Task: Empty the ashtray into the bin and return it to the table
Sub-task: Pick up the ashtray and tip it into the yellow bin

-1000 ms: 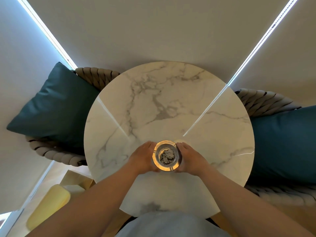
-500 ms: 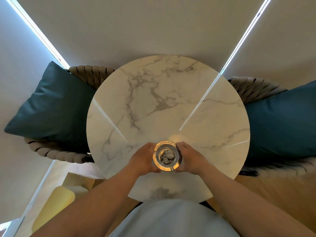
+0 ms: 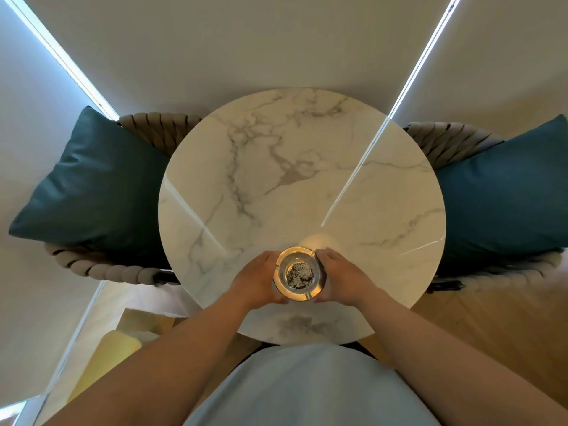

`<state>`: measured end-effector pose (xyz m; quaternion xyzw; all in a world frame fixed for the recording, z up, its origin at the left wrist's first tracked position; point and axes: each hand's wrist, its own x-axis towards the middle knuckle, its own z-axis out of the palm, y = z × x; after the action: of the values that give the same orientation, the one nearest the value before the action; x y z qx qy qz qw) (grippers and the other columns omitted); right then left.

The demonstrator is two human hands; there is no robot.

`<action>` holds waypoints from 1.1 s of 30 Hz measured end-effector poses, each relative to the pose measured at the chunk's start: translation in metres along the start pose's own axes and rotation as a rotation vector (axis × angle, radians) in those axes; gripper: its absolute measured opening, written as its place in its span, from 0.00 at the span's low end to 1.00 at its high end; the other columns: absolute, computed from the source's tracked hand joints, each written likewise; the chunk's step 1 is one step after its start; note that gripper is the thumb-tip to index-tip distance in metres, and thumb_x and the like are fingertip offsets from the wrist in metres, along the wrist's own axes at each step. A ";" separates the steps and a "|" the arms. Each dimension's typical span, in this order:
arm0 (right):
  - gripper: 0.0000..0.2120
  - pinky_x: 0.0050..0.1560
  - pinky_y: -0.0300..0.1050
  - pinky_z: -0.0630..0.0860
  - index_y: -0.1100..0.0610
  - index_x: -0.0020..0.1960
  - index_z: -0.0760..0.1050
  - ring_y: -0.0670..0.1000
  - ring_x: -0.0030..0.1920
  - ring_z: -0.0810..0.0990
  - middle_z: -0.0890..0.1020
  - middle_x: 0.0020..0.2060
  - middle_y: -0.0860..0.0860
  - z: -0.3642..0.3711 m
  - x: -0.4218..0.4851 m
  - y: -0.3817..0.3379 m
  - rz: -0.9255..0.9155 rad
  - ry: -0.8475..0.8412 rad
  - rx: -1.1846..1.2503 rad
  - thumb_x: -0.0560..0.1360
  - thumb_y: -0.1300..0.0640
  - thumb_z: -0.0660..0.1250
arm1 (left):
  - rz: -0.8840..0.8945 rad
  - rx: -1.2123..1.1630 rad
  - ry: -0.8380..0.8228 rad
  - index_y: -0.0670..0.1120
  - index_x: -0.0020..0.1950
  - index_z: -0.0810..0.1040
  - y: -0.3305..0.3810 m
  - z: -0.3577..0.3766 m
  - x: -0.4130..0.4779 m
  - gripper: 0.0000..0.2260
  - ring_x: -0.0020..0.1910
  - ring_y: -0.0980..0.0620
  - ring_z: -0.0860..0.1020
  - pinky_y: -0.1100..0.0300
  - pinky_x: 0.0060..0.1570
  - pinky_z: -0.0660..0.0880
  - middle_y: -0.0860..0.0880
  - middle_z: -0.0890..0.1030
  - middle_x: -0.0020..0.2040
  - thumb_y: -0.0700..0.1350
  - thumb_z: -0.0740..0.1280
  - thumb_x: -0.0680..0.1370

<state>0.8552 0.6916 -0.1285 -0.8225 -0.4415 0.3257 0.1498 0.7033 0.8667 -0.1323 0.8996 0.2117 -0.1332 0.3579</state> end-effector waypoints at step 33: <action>0.42 0.57 0.47 0.74 0.50 0.64 0.67 0.48 0.57 0.72 0.73 0.56 0.47 0.037 -0.081 -0.027 -0.394 -0.236 -0.222 0.56 0.45 0.82 | -0.334 -0.193 0.354 0.56 0.63 0.68 0.042 0.113 -0.171 0.38 0.55 0.56 0.73 0.53 0.57 0.75 0.57 0.74 0.58 0.58 0.81 0.59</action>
<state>0.7814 0.6389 -0.1085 -0.6883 -0.6407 0.3337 0.0667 0.5642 0.7112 -0.1204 0.8233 0.4284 -0.0100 0.3723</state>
